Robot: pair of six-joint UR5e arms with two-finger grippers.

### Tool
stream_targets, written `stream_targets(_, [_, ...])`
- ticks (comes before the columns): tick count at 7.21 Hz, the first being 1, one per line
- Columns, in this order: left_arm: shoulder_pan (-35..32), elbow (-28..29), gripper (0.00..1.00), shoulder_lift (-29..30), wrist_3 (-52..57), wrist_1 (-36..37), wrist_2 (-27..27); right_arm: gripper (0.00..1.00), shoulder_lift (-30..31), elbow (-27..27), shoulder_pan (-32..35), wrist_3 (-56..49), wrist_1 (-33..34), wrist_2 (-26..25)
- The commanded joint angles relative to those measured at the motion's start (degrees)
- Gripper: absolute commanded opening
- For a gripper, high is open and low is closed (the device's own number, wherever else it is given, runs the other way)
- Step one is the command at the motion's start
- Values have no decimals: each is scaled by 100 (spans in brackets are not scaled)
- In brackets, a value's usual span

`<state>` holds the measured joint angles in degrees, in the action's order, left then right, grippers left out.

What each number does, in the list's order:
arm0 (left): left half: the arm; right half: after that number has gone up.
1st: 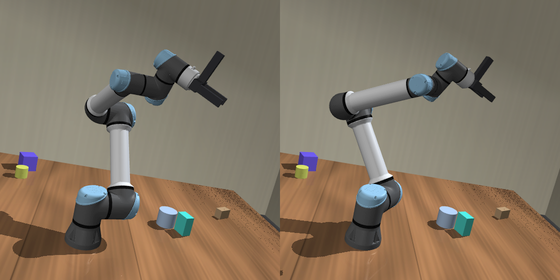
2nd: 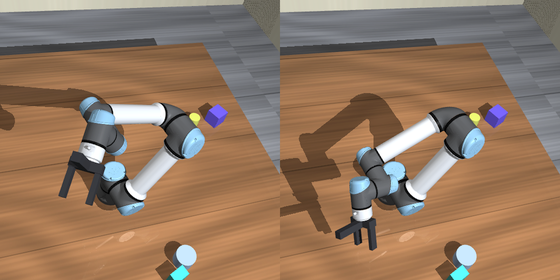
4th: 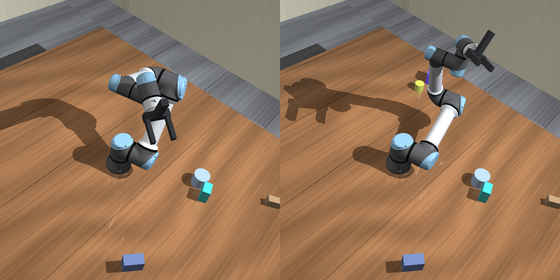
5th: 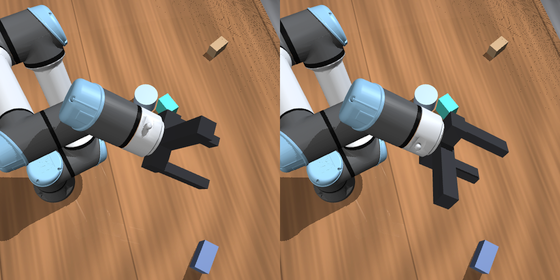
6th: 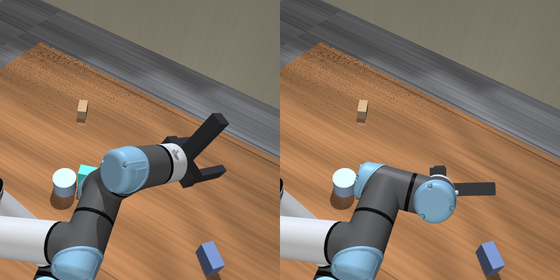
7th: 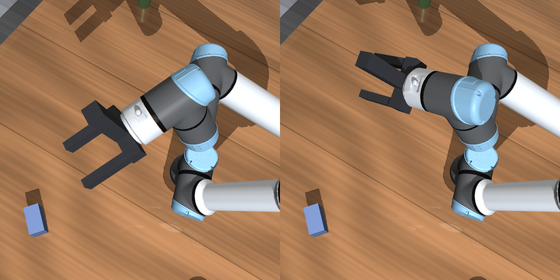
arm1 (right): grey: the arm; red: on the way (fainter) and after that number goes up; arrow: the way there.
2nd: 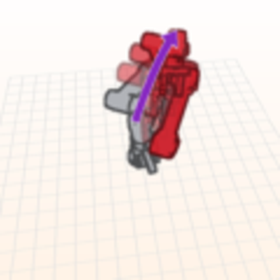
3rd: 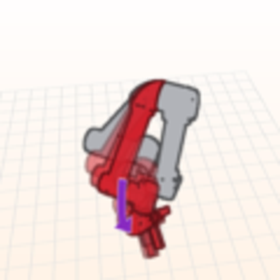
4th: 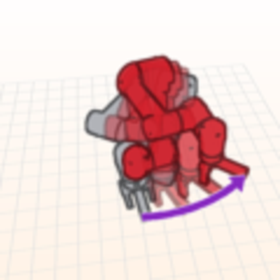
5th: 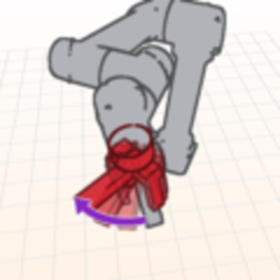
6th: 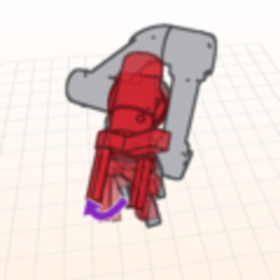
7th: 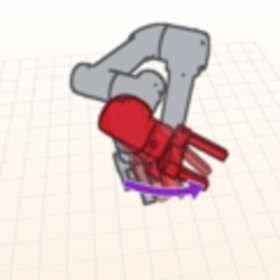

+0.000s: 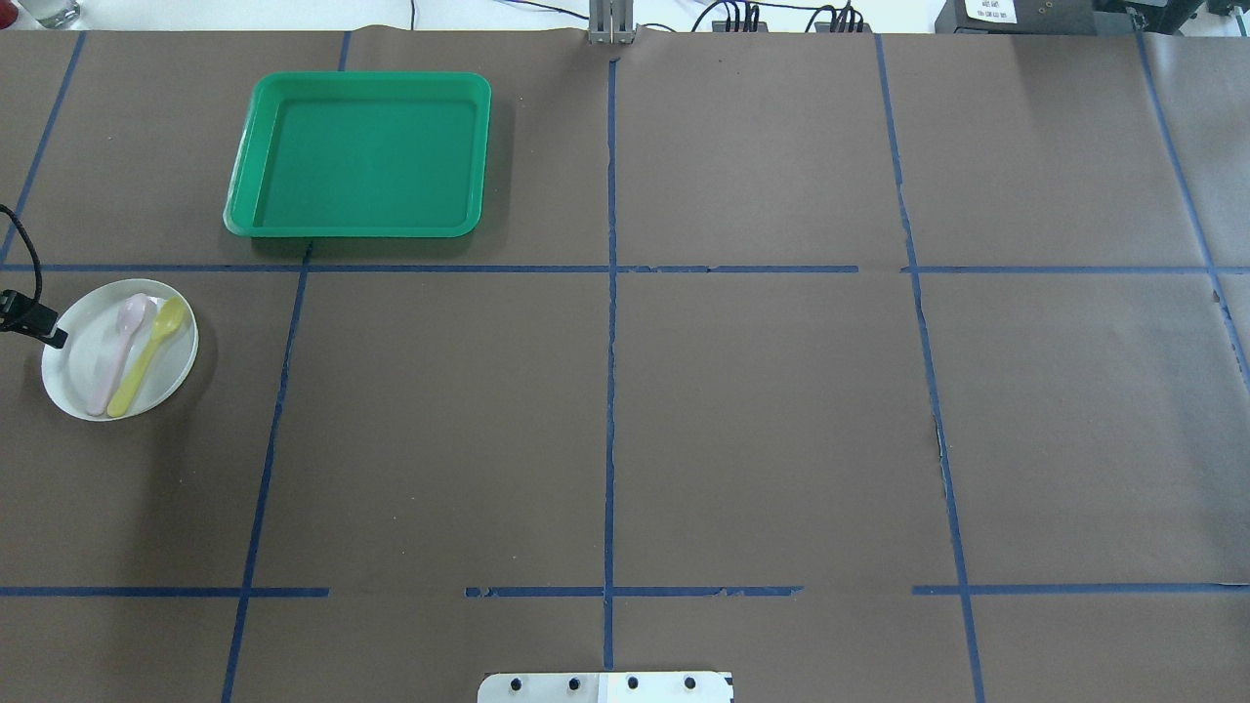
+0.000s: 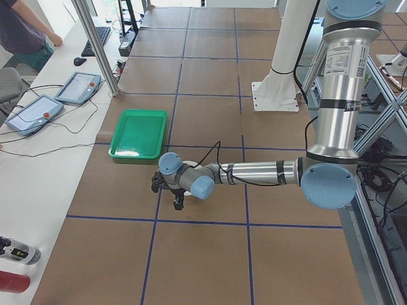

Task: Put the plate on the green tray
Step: 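Lower the left gripper to the white plate's rim and grasp it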

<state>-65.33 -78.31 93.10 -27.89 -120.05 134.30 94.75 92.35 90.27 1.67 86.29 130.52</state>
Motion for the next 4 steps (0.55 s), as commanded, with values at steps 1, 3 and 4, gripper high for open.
stream_targets(1, [117, 0, 79, 24, -41, -1, -1, 100, 0, 2, 0, 0, 2, 0])
stream_targets(3, [161, 0, 55, 42, -41, -1, -1, 100, 0, 2, 0, 0, -7, 0])
stream_targets(4, [170, -9, 38, 42, -41, -1, -1, 100, 0, 2, 0, 0, 2, 0])
